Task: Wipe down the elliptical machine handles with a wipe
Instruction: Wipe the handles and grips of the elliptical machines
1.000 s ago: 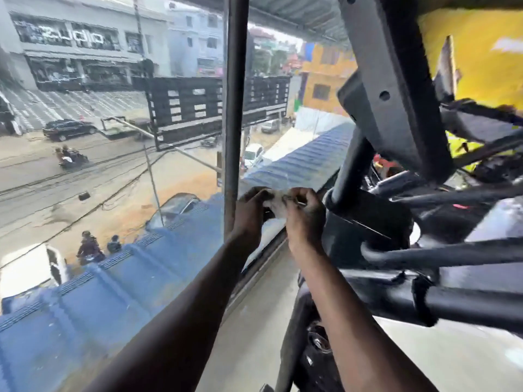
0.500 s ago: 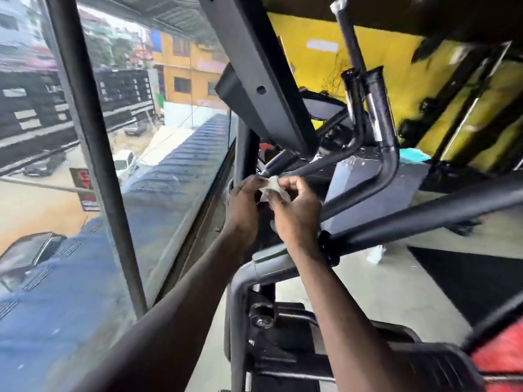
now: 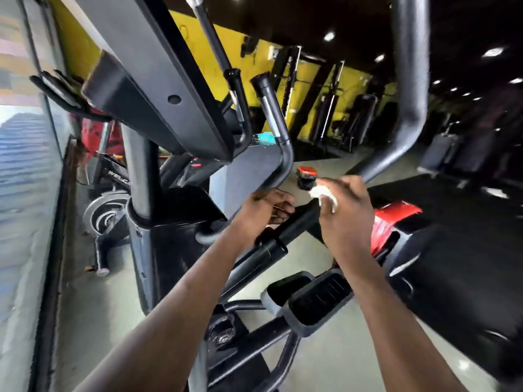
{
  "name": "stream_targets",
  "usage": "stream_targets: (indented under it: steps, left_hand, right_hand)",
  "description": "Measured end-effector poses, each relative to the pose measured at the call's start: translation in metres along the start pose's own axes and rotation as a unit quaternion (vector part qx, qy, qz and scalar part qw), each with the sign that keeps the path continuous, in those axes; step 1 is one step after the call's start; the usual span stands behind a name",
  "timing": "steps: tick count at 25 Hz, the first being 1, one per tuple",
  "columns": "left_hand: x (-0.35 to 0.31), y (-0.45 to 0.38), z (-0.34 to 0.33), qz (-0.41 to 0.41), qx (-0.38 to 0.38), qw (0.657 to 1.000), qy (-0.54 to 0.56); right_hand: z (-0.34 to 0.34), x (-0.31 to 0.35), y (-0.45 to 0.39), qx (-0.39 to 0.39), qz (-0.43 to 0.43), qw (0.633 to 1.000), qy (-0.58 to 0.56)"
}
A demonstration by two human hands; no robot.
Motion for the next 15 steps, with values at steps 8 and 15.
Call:
stream_targets:
  steps: [8,15]
  left_hand:
    - [0.011,-0.005,-0.002,0.048,0.006,0.997,0.063]
    - [0.000,-0.013,-0.013,0.060,0.022,0.998,-0.021]
  right_hand:
    - [-0.058,0.041,0.066,0.173,0.088,0.980,0.038]
    - [0.017,-0.011,-0.020,-0.001,0.011,0.996,0.087]
Point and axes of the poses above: each hand's wrist, its own y-axis away from the middle knuckle, its own z-axis out of the back of the hand, x = y × z, the point moved 10 cm from there along -y, towards the middle knuckle, and after that the axes turned 11 degrees about -y, right-handed, at the moved point
